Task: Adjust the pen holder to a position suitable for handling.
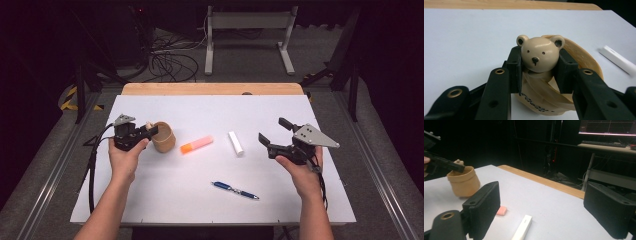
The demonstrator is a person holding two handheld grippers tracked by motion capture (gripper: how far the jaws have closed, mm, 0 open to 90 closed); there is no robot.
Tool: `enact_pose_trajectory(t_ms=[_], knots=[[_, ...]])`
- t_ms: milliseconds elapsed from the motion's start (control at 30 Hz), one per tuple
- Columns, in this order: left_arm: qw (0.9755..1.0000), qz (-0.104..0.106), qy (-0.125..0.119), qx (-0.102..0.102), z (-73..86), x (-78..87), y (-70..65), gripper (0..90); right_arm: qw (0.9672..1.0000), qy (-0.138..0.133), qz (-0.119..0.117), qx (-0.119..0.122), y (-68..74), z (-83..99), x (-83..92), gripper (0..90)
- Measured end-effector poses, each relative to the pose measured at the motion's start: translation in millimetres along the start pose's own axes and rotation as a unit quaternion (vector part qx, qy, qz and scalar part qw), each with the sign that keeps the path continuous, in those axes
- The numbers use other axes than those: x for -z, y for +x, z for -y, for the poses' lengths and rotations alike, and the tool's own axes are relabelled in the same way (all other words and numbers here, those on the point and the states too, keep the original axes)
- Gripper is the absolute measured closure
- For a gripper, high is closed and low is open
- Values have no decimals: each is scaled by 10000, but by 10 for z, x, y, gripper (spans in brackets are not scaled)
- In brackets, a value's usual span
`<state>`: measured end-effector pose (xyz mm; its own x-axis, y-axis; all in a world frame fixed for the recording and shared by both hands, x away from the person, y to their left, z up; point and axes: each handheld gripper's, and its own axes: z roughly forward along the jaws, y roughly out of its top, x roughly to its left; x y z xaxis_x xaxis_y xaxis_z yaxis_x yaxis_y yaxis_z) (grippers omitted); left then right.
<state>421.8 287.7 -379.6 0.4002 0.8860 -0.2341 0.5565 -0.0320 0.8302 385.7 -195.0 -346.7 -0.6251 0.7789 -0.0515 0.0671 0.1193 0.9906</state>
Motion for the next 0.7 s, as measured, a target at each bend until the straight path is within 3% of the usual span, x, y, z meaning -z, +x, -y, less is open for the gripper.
enact_pose_trajectory(t_ms=[167, 400, 700], knots=[[9995, 285, 125, -31, 120, 102, -128, 625, 10000, 32, -13, 1, 15, 5, -15, 145], [9984, 456, 295, -137, 233, 126, -265, 624, 10000, 45, -44, 18, 34, 7, -29, 145], [9950, 826, 491, -280, 307, 199, -492, 624, 9999, 82, -59, 20, 37, 22, -46, 145]])
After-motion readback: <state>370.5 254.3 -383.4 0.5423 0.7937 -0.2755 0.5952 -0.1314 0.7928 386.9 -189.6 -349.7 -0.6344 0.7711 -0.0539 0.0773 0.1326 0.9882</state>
